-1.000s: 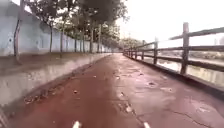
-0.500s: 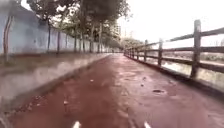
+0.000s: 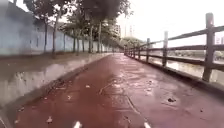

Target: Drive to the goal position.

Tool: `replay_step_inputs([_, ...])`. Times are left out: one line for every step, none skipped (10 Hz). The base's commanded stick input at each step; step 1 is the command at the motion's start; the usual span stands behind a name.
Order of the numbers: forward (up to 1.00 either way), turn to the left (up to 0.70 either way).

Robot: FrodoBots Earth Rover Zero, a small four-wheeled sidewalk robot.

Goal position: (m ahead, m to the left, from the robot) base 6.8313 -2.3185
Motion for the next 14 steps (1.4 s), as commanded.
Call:
replay_step_inputs([0.7,0.0])
replay_step_inputs([0.7,0.0])
replay_step_inputs([0.7,0.0])
replay_step_inputs([0.7,0.0])
replay_step_inputs([0.7,0.0])
replay_step_inputs([0.7,0.0])
replay_step_inputs([0.7,0.0])
replay_step_inputs([0.7,0.0])
replay_step_inputs([0.7,0.0])
replay_step_inputs([0.7,0.0])
replay_step_inputs([0.7,0.0])
replay_step_inputs([0.7,0.0])
replay_step_inputs([0.7,0.0])
replay_step_inputs([0.7,0.0])
